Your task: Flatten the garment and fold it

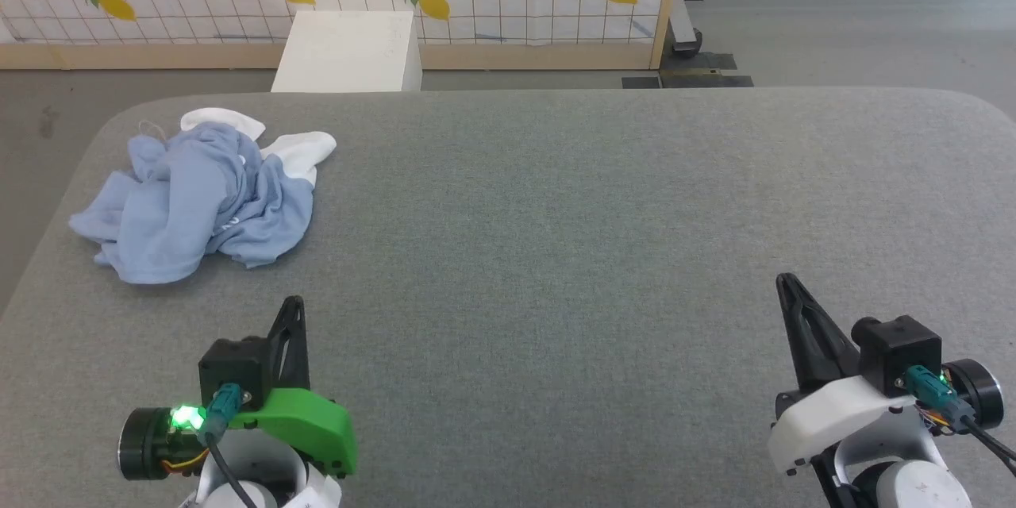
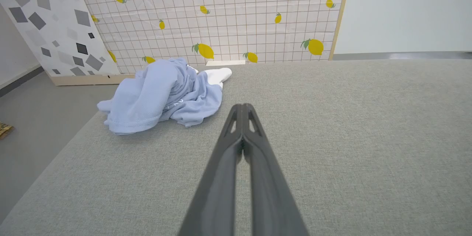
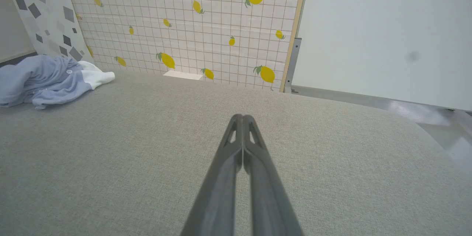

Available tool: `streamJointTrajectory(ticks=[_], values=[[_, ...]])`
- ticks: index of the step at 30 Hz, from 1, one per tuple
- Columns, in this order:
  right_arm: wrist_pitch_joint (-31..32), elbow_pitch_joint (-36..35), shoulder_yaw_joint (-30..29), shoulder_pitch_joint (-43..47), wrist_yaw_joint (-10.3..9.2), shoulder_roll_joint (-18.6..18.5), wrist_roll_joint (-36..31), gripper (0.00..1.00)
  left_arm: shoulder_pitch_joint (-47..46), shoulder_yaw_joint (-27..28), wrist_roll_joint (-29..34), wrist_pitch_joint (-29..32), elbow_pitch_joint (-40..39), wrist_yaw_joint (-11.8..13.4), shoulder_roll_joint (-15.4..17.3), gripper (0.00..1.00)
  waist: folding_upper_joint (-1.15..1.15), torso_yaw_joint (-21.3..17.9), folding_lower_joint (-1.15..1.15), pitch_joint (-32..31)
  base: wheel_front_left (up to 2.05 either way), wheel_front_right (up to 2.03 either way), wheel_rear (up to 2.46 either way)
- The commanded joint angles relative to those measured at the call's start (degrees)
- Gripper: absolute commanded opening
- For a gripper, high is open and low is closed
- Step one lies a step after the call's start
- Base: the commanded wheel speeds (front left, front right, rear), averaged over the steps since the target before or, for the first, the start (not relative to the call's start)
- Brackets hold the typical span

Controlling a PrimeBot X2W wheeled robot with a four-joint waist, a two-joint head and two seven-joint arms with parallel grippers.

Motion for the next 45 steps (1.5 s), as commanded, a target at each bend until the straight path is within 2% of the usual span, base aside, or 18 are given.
streamJointTrajectory(ticks=[1,8,9,45], values=[[0.0,-0.3,0.1,0.8,-0.09,0.1,-0.4,0.00,0.7,0.2,0.7,0.1,-0.1,-0.1,-0.2,0.00,0.00,0.0,0.00,0.0,0.00,0.00,0.00],[0.0,-0.3,0.1,0.8,-0.09,0.1,-0.4,0.00,0.7,0.2,0.7,0.1,-0.1,-0.1,-0.2,0.00,0.00,0.0,0.00,0.0,0.00,0.00,0.00],[0.0,0.0,0.0,0.0,0.00,0.0,0.0,1.00,0.0,0.0,0.0,0.0,0.0,0.0,0.0,1.00,0.00,0.0,0.00,0.0,0.00,0.00,0.00],[-4.2,2.9,-1.7,0.9,-0.02,0.0,3.4,1.00,0.7,-0.9,-3.0,-4.2,2.3,1.0,0.0,1.00,0.00,0.3,0.00,-0.2,0.00,0.00,0.00]])
